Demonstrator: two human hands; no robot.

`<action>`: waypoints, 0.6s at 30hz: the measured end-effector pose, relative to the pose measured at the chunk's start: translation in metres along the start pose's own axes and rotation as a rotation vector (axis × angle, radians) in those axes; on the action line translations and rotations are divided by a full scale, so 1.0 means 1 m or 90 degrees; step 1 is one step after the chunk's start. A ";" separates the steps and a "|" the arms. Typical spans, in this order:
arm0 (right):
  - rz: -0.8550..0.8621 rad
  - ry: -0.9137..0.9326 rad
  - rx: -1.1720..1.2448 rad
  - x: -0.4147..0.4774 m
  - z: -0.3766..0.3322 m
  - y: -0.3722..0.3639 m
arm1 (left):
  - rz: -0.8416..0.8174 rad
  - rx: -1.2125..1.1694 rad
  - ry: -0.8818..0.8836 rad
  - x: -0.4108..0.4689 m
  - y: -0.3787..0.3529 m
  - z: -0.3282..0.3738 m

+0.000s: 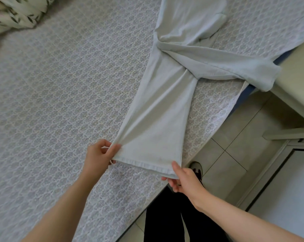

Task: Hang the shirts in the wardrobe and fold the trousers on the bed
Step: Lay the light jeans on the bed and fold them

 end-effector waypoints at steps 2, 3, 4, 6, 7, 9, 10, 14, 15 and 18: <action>0.008 -0.007 -0.034 0.003 0.006 0.000 | 0.022 0.020 -0.010 -0.002 -0.002 -0.009; 0.020 0.001 -0.055 0.005 0.008 0.001 | 0.033 0.024 -0.016 -0.003 -0.003 -0.014; 0.030 0.016 -0.076 0.008 0.010 0.002 | 0.042 0.024 -0.018 -0.002 -0.005 -0.020; 0.058 0.039 -0.127 0.014 0.013 0.001 | 0.039 0.045 -0.006 0.000 -0.008 -0.032; 0.075 0.038 -0.183 0.018 0.016 0.001 | 0.027 0.075 0.013 0.003 -0.012 -0.038; 0.085 -0.020 -0.365 0.027 0.023 0.009 | 0.002 0.143 0.081 0.008 -0.019 -0.047; 0.066 -0.074 -0.462 0.033 0.025 0.016 | -0.005 0.176 0.120 0.012 -0.024 -0.048; 0.092 -0.149 -0.733 0.045 0.003 0.044 | -0.003 0.375 0.207 0.027 -0.037 -0.033; 0.137 -0.113 -0.749 0.045 -0.013 0.054 | -0.002 0.450 0.193 0.030 -0.042 -0.025; 0.217 -0.011 -0.698 0.049 -0.071 0.092 | 0.036 0.615 0.076 0.036 -0.061 0.009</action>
Point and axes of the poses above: each hand's wrist, its own x-axis towards the middle knuckle, its own y-axis out of the back of the hand, z = x × y, the point moved 3 cm from there along x, towards the middle knuckle, and after that the axes turned 3 degrees about -z, right-handed, at the moved point
